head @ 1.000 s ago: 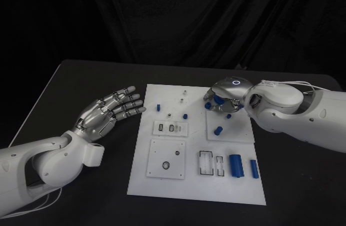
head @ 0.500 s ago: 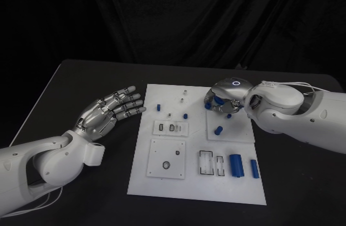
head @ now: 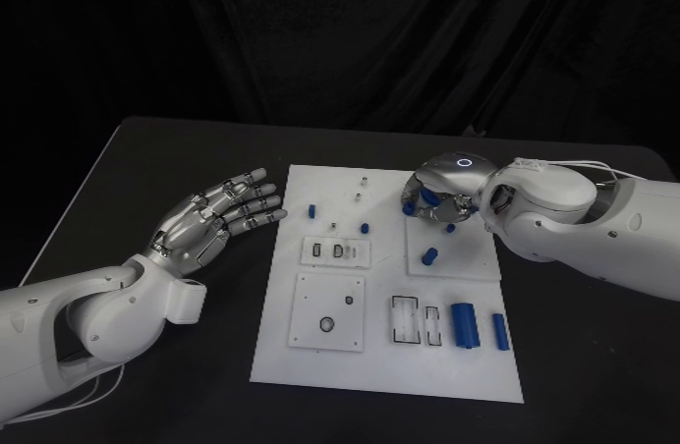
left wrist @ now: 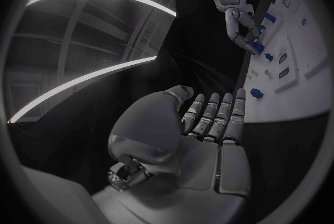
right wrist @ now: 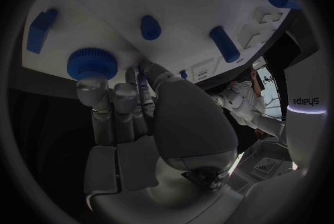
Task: Assemble the parts on the task board
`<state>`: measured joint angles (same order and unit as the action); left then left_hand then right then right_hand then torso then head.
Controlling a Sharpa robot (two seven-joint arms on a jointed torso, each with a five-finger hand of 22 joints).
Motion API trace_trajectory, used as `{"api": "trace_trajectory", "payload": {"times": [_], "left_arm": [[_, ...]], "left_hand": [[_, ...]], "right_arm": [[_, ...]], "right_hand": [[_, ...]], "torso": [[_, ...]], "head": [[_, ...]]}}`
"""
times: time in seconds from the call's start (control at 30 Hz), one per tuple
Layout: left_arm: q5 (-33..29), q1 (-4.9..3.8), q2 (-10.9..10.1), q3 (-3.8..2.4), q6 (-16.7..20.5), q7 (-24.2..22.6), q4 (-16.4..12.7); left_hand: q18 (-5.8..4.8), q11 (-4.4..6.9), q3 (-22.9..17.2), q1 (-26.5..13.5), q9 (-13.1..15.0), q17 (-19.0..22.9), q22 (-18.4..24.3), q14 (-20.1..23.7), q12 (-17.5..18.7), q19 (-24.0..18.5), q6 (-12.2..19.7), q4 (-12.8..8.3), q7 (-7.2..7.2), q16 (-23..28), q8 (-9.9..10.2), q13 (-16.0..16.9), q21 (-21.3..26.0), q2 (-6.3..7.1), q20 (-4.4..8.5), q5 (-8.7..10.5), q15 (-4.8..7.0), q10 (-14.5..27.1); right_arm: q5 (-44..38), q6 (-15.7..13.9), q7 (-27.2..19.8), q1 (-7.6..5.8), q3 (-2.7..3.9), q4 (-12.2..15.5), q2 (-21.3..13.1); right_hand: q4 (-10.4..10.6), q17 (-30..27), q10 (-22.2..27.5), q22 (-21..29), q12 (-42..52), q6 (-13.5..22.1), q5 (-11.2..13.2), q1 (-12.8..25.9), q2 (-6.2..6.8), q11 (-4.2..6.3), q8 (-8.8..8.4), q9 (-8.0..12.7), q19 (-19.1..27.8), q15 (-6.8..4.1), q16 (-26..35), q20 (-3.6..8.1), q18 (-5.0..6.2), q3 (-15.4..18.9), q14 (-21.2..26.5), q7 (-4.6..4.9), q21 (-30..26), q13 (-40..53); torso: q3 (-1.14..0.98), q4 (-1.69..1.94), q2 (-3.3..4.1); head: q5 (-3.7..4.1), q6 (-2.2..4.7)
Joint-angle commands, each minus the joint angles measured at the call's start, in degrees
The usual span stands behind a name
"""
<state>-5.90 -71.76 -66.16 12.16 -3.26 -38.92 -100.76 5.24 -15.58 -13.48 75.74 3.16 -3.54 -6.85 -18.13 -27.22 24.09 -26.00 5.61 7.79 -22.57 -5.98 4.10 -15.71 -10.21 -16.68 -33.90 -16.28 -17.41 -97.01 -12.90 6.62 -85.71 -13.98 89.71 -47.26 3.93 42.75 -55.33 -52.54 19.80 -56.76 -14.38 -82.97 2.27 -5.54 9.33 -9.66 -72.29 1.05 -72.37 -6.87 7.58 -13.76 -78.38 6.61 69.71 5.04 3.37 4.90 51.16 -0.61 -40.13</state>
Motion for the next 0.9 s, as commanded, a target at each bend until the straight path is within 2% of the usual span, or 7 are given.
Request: {"api": "trace_trajectory", "payload": {"times": [0.03,0.3,0.37,0.57,0.9], "left_arm": [[-0.17,0.01,0.09,-0.01,-0.94,-11.88,0.04],[-0.17,0.01,-0.02,-0.01,-1.10,-11.79,0.20],[-0.17,0.01,-0.04,-0.01,-1.24,-11.79,0.23],[-0.17,0.02,-0.03,-0.01,-1.35,-11.78,0.20],[-0.29,0.02,0.15,-0.01,-1.38,-11.63,0.22]], "left_hand": [[-1.09,-0.34,-0.29,-0.51,0.01,-0.05,0.05,-0.15,-0.21,-0.47,0.07,-0.07,0.43,-0.30,0.02,-0.07,0.38,-0.17,0.12,-0.10,-0.17,-0.03],[-1.11,-0.50,-0.52,-0.64,0.01,-0.08,0.06,-0.23,-0.26,-0.51,0.04,-0.17,0.57,-0.49,0.03,-0.06,0.39,-0.11,0.12,-0.04,-0.18,-0.04],[-1.12,-0.58,-0.71,-0.86,0.02,-0.10,0.07,-0.25,-0.37,-0.52,-0.01,-0.56,0.62,-0.68,0.04,-0.05,0.37,0.43,0.13,0.17,-0.19,-0.08],[-1.12,-0.58,-0.76,-0.91,0.02,-0.09,0.08,-0.23,-0.39,-0.51,0.02,-0.66,0.62,-0.69,0.05,-0.05,0.36,0.54,0.12,0.21,-0.19,-0.08],[-1.12,-0.58,-0.80,-0.92,0.02,-0.09,0.08,-0.20,-0.40,-0.51,0.06,-0.67,0.63,-0.68,0.06,-0.05,0.36,0.53,0.13,0.22,-0.19,-0.08]], "right_arm": [[0.53,-0.94,-0.32,0.46,-0.21,0.03,0.05],[1.58,-4.74,0.23,0.04,-0.19,-0.30,0.33],[2.05,-5.30,0.26,-0.29,-0.17,-0.53,0.63],[3.36,-6.05,0.06,-1.03,-0.10,-1.93,2.31],[4.55,-6.66,-0.52,-1.33,0.17,-5.50,6.16]], "right_hand": [[0.24,0.24,-0.48,-0.28,0.31,-0.67,-0.11,0.91,0.11,0.09,0.50,-1.21,-0.40,-0.37,-0.17,0.14,-0.06,-0.36,-0.09,-0.08,0.38,0.07],[1.49,1.28,-1.21,-1.28,0.41,-1.23,0.53,2.70,0.23,0.40,0.84,-2.13,-0.97,-0.60,-0.46,0.35,-0.24,-0.28,-0.62,-0.08,0.82,0.11],[1.55,1.88,-1.28,-1.75,0.41,-1.19,0.57,2.79,0.31,0.44,0.81,-2.21,-1.22,-0.64,-0.69,0.38,-0.33,-0.29,-0.83,-0.05,1.07,0.11],[1.55,3.19,-1.42,-2.82,0.40,-1.20,0.56,2.74,0.32,0.57,0.79,-2.38,-1.82,-0.76,-1.25,0.48,-0.52,-0.47,-1.37,0.06,1.69,0.10],[1.51,4.35,-1.51,-3.67,0.29,-1.03,0.17,2.63,0.34,0.67,0.64,-2.60,-2.34,-0.88,-1.77,0.62,-0.68,-0.81,-1.91,0.32,2.20,0.05]], "torso": [[0.00,0.08,0.05],[0.04,0.07,0.01],[0.02,0.08,0.00],[0.06,0.03,-0.02],[0.09,0.13,0.03]], "head": [[0.00,0.25],[-0.26,0.79],[-0.26,0.78],[-0.54,1.04],[-1.16,1.21]]}}
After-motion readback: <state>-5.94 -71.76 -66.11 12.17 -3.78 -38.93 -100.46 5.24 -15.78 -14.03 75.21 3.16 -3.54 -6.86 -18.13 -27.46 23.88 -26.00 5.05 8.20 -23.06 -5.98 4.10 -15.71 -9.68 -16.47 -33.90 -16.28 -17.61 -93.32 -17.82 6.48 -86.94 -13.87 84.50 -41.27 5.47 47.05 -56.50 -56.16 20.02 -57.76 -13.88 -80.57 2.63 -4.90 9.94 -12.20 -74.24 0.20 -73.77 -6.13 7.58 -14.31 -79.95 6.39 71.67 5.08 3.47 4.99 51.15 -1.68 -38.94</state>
